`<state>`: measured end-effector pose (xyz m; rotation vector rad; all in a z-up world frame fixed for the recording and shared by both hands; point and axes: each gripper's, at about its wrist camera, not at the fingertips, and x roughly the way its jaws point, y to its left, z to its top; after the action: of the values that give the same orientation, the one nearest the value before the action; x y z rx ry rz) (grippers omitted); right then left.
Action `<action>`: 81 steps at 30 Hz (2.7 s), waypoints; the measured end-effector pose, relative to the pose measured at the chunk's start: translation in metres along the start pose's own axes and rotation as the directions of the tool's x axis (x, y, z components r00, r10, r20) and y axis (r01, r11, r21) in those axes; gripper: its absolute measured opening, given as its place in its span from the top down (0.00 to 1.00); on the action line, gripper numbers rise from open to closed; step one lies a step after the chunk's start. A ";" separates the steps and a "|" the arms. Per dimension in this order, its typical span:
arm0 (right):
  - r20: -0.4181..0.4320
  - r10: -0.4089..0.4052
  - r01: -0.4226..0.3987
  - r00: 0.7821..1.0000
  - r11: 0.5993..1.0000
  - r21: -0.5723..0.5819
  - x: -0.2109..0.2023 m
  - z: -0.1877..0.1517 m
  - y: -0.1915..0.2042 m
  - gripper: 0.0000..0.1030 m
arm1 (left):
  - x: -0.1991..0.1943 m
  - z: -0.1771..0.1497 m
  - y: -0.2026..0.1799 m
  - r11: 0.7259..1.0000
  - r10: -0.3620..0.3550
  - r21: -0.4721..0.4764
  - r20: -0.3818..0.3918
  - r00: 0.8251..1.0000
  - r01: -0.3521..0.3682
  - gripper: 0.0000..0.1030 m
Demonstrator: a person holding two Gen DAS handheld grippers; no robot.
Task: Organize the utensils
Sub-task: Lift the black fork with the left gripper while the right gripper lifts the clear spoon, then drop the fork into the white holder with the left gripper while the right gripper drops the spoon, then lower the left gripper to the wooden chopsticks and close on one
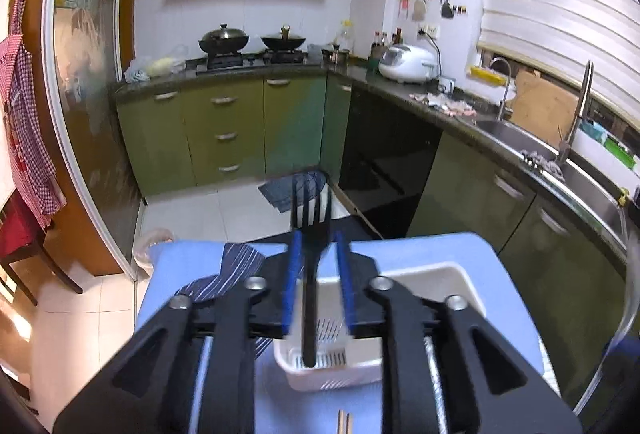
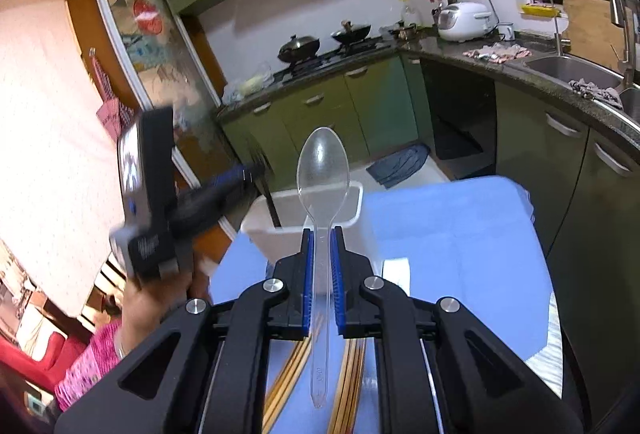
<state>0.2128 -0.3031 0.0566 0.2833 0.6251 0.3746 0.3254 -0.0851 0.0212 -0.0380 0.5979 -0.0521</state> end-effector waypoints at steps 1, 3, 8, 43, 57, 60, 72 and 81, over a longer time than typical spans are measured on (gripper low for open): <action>0.013 -0.004 0.004 1.000 1.000 -0.003 -0.001 0.004 0.002 0.91 | 0.000 -0.002 0.002 1.000 -0.005 0.002 -0.009 1.000 0.005 0.79; 0.049 -0.013 0.014 0.999 1.000 -0.011 -0.001 0.015 0.007 0.91 | -0.005 -0.007 0.006 1.000 -0.022 -0.007 -0.021 1.000 0.022 0.79; 0.206 -0.050 0.056 0.977 0.998 -0.027 0.018 0.057 0.022 0.91 | -0.034 -0.015 0.026 0.998 -0.051 -0.036 -0.010 0.999 0.050 0.79; 0.128 -0.146 0.168 0.981 0.970 -0.174 0.044 -0.028 0.006 0.70 | -0.062 -0.117 0.034 0.993 -0.093 0.038 -0.384 0.919 0.116 0.68; -0.147 -0.189 0.177 0.971 0.980 -0.091 0.029 -0.107 -0.064 0.70 | -0.006 -0.183 0.012 0.985 -0.079 0.068 -0.638 0.766 0.159 0.82; -0.151 -0.184 0.172 0.971 0.981 -0.091 0.029 -0.109 -0.065 0.69 | 0.001 -0.185 0.011 0.986 -0.050 0.089 -0.643 0.764 0.139 0.83; -0.180 -0.177 0.162 0.967 0.982 -0.100 0.040 -0.100 -0.057 0.66 | 0.002 -0.186 0.007 0.982 -0.072 0.086 -0.656 0.751 0.169 0.84; -0.194 -0.184 0.163 0.964 0.980 -0.116 0.040 -0.100 -0.057 0.66 | 0.013 -0.190 0.002 0.983 -0.025 0.118 -0.677 0.736 0.142 0.85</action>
<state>0.1959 -0.3225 -0.0627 0.0939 0.8239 0.2659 0.2287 -0.0882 -0.1433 0.1215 1.3284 -0.2101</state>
